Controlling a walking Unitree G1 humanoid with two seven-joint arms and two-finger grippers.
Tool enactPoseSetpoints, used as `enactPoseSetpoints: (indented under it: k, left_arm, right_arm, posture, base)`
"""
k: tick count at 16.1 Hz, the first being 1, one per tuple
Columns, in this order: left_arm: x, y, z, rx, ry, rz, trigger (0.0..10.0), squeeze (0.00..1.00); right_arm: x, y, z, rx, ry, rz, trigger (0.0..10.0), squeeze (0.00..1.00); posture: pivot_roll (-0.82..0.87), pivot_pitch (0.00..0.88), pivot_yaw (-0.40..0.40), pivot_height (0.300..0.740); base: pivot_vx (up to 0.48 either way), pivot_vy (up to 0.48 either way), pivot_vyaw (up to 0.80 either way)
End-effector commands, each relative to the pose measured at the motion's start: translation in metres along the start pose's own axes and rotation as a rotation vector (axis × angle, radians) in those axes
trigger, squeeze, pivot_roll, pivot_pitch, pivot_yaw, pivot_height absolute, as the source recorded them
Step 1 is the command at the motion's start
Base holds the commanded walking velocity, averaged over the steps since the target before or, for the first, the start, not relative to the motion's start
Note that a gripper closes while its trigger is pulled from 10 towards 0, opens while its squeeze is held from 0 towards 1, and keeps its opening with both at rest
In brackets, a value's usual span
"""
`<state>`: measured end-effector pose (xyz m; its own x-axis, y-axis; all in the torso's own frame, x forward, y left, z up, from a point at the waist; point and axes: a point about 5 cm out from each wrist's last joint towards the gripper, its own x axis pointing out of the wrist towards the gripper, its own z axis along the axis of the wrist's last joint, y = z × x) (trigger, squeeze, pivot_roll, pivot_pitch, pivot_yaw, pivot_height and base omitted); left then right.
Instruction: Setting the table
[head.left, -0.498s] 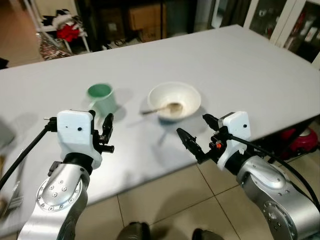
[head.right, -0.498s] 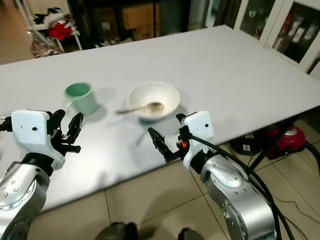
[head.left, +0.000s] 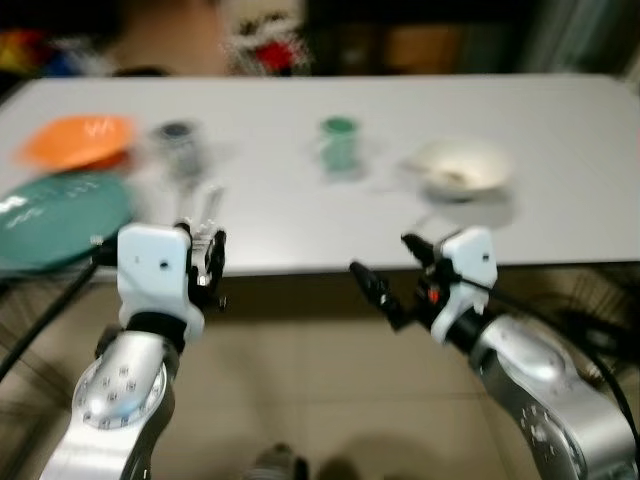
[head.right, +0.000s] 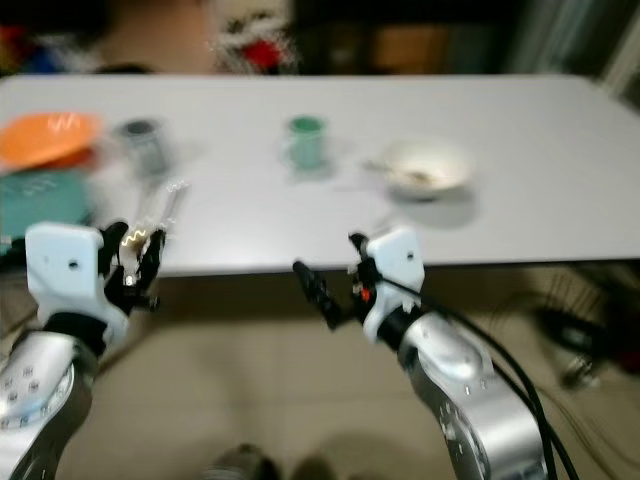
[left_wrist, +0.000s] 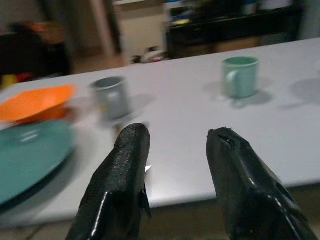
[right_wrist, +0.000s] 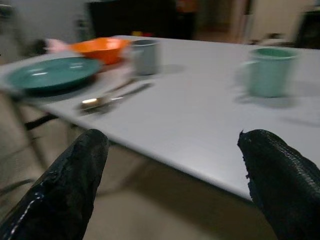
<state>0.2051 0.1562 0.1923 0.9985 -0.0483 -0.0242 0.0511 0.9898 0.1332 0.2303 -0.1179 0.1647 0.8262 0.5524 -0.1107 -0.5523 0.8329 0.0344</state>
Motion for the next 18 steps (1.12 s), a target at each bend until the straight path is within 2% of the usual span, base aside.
enactPoseSetpoints:
  k: [1, 7, 13, 18]
  left_arm:
    - [-0.001, 0.001, 0.0, 0.0, -0.003, 0.007, 10.0, 0.0]
    - [-0.002, 0.004, 0.0, 0.009, -0.001, 0.027, 10.0, 0.0]
    - [-0.003, 0.013, 0.0, 0.029, -0.008, 0.05, 10.0, 0.0]
    - [-0.009, 0.014, -0.002, 0.031, 0.01, 0.06, 10.0, 0.0]
  right_arm:
    - [0.0, -0.004, -0.001, 0.001, 0.004, -0.015, 10.0, 0.0]
    - [0.001, -0.002, -0.004, 0.012, 0.005, -0.004, 10.0, 0.0]
    - [0.0, -0.008, -0.013, 0.039, 0.03, -0.073, 10.0, 0.0]
    - [0.001, -0.006, -0.016, 0.056, 0.029, -0.044, 10.0, 0.0]
  posture:
    - [-0.02, 0.016, 0.075, 0.74]
    - [-0.02, 0.017, 0.069, 0.74]
    - [-0.01, 0.012, 0.07, 0.74]
    - [0.0, 0.007, 0.062, 0.74]
  base:
    - [-0.281, 0.0, 0.8]
    - [-0.219, 0.0, 0.8]
    - [0.0, 0.0, 0.0]
    - [0.0, 0.363, 0.0]
